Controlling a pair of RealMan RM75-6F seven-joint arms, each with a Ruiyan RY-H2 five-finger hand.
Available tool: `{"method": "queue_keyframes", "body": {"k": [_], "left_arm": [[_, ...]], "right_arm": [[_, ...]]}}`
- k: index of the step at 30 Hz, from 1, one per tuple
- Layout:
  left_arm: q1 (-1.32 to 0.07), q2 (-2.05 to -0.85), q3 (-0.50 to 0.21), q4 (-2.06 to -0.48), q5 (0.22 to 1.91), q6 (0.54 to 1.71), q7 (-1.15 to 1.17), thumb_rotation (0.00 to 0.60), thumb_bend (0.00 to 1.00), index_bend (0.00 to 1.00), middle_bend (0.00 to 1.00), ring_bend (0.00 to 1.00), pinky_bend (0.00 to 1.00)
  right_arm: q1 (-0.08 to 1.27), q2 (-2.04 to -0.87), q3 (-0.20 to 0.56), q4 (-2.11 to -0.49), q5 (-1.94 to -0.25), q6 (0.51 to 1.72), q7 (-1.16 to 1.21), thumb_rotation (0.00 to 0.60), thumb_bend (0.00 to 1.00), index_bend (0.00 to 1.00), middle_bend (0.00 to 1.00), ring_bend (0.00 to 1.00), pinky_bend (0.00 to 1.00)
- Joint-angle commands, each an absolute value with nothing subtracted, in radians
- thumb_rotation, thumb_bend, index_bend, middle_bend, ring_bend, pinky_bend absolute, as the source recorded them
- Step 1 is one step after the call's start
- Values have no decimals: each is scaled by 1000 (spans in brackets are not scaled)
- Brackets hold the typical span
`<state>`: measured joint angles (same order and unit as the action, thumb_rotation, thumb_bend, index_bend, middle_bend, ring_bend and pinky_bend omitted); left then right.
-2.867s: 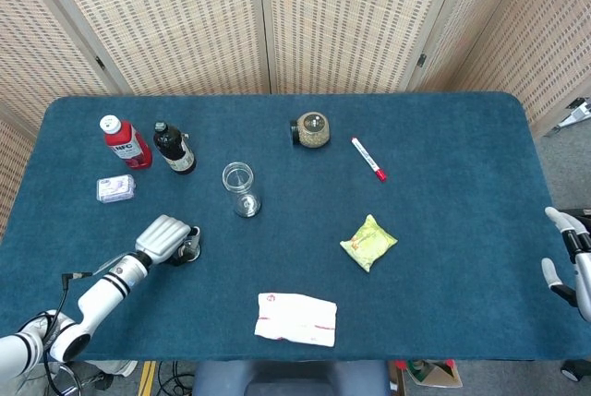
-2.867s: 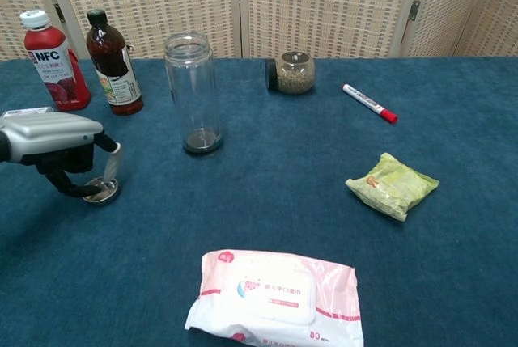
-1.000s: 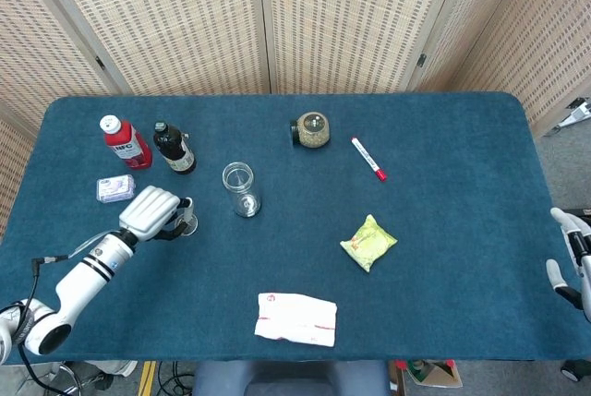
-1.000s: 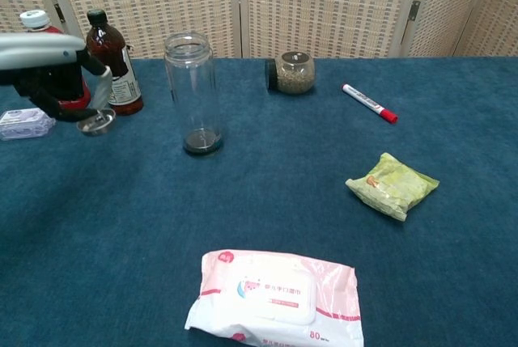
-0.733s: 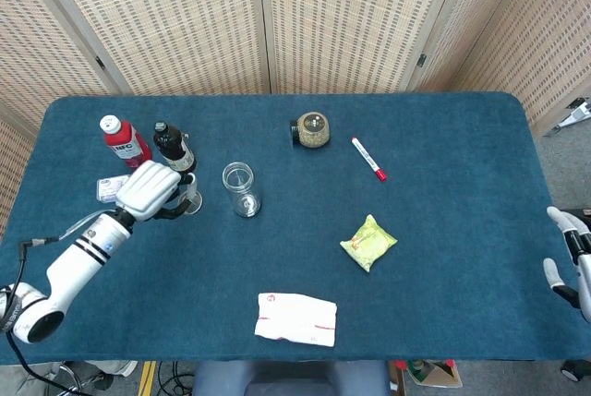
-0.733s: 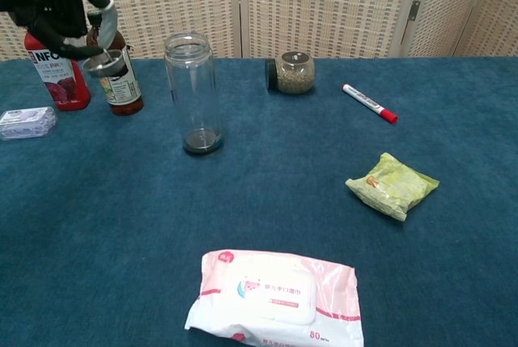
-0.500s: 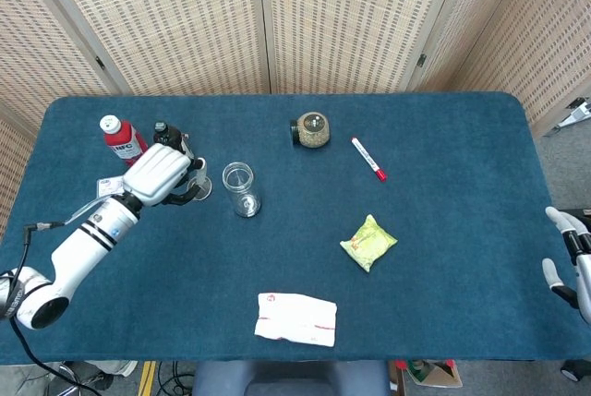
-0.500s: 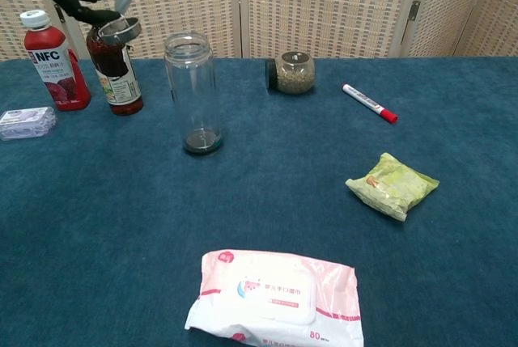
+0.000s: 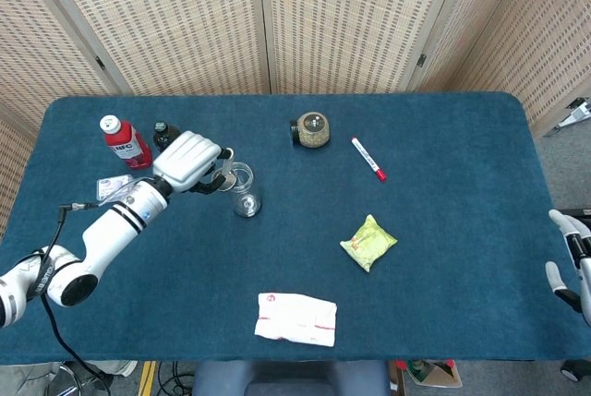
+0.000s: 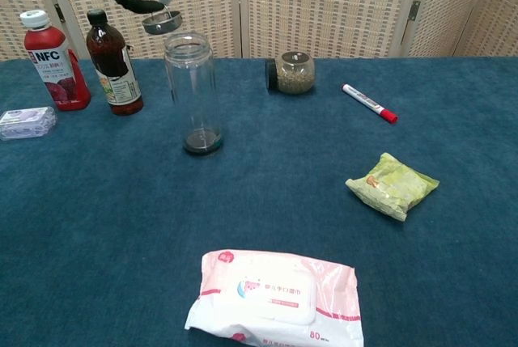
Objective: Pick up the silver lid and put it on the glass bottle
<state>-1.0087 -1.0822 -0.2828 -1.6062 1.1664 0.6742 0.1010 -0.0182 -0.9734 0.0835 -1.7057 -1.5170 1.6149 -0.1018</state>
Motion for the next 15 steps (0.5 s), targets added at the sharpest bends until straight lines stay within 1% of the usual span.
{"method": "queue_keyframes", "body": {"k": [1,15], "left_arm": [[-1036,-1106,-283,-1580,1132,656,124,600,443,596,1000,1000,1000],[-1112,-1169,-268,-1506,1023,627,183,600,442,595,1000,1000,1000]], "right_arm": [[-20,-972,83,-1705,-1515,1615,-100,600,367,156,216,158,259],[-27,-965,84,-1695,-1508,1617,-86,600,367,156,216,158,259]]}}
